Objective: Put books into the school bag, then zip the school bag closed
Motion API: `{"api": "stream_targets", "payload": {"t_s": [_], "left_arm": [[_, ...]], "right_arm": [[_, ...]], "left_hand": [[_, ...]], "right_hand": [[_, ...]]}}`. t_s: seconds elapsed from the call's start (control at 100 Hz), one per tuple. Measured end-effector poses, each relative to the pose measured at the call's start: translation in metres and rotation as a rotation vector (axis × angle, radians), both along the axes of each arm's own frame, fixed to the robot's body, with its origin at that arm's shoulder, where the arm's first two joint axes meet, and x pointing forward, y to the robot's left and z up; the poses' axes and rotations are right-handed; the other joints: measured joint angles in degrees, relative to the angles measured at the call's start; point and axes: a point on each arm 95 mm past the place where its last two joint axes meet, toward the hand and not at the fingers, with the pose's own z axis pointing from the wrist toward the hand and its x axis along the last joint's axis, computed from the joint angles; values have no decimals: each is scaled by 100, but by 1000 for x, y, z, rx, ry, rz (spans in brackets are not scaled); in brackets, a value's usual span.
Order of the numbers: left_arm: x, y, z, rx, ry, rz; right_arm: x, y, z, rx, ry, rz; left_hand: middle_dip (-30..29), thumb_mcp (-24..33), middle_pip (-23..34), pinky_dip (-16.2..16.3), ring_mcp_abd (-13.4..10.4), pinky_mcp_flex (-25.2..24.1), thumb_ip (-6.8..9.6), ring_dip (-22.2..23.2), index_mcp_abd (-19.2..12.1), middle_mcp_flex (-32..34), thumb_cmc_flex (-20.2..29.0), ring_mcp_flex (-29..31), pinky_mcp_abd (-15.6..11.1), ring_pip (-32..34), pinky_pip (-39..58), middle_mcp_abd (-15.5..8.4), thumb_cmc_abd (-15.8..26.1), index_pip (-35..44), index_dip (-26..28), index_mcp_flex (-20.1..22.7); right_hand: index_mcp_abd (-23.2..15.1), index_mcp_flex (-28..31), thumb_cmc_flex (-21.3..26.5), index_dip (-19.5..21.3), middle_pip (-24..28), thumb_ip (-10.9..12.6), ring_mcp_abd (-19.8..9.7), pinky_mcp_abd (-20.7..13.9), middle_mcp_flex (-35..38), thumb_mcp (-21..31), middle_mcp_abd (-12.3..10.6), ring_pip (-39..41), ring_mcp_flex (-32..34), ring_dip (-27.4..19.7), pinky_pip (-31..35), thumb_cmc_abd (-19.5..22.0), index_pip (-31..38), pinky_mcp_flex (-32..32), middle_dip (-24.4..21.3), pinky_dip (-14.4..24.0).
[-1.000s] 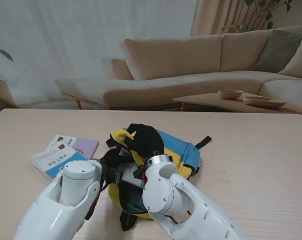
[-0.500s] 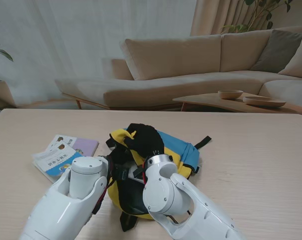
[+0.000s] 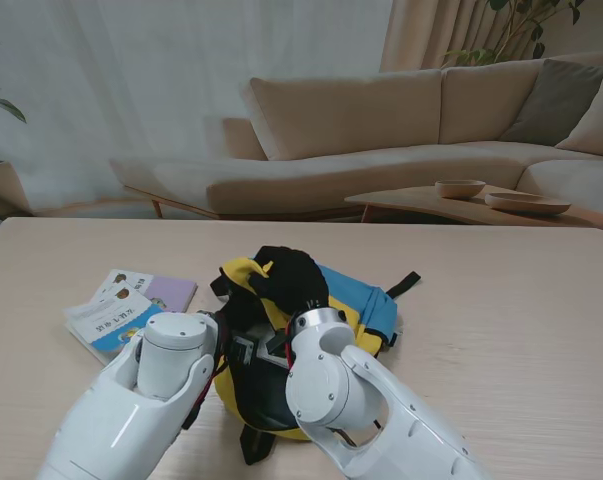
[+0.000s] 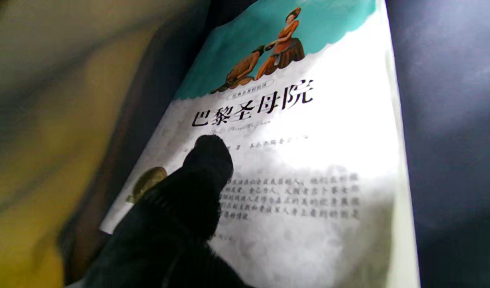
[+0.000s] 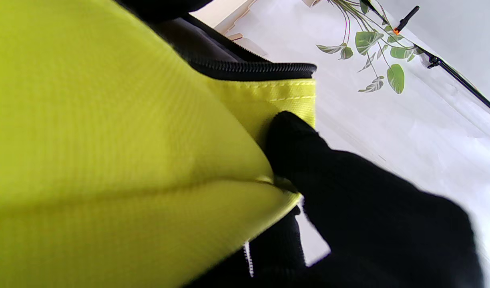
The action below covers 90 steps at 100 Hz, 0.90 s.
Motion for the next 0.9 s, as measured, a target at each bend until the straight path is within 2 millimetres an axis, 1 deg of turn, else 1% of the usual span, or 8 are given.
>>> {"api": "stream_targets", "payload": {"t_s": [0.07,0.12,0.32,0.51,0.6,0.66,0.75,0.9], "left_arm": [[-1,1,2,7,-3,-6],[-2,3,3,11,-4,-5],[-3,7,8,53,5,-9],[-4,11,13,72,-7,-3],[-6,13,17,78,-18,-9],[-8,13,19,94,-30,-30],[-10,15,22,109,-44,-56],[-12,16,26,95,-59,-63]], "right_arm": [[0,0,0,1,0,-1],[0,0,0,1,1,-1],[1,-1,0,5,1,-2],[1,-2,1,9,-2,-3],[2,-2,1,11,-3,-5],[2,-2,1,11,-4,-5],[2,-3,1,13,-4,-6],[3,-3,2,15,-6,-8]], "left_hand": [[-717,429,199,-143,-67,-291,271,-108,18,-525,-306,-336,-78,-216,-276,14,129,-377,-312,-404],[-899,585,202,-235,-83,-424,273,-195,119,-714,-490,-478,-127,-356,-422,30,135,-650,-554,-589],[-1168,962,187,-636,-122,-659,275,-470,289,-1005,-1191,-758,-255,-818,-925,93,-168,-2584,-1940,-596],[-1459,1078,-8,-887,-122,-702,276,-759,363,-1015,-1307,-827,-271,-1032,-1275,162,-238,-3061,-2145,-596],[-1770,1064,-372,-1029,-123,-850,276,-970,420,-1026,-1307,-997,-276,-1365,-1583,228,-222,-3086,-2133,-596],[-1970,1058,-640,-1235,-145,-1115,276,-1170,434,-1233,-1308,-1314,-356,-1593,-1926,235,-152,-3433,-2438,-600],[-2323,912,-1068,-1566,-300,-1555,276,-1396,440,-1580,-1301,-1891,-550,-1942,-2422,241,-89,-4018,-2835,-604],[-2754,684,-2003,-1999,-532,-1867,276,-1689,443,-1821,-1413,-2373,-801,-2571,-3249,228,-7,-4732,-3149,-605]], "right_hand": [[0,0,0,0,0,0,0,0,0,0,0,0,0,0,0,0,0,0,0,0],[0,0,0,0,0,0,0,0,0,0,0,0,0,0,0,0,0,0,0,0],[0,0,0,0,0,0,0,0,0,0,0,0,0,0,0,0,0,0,-1,0],[0,0,0,0,0,0,0,0,0,0,1,0,0,0,0,0,0,0,-1,0],[0,0,0,0,0,0,0,0,0,0,1,0,0,0,0,0,0,0,-1,0],[0,1,0,0,0,0,0,0,0,0,1,0,0,0,0,0,0,0,-1,0],[0,1,0,0,-1,0,0,0,0,0,1,0,0,0,0,0,0,0,-1,0],[0,2,0,0,0,0,0,0,0,0,1,0,0,0,0,-7,0,0,-1,0]]}}
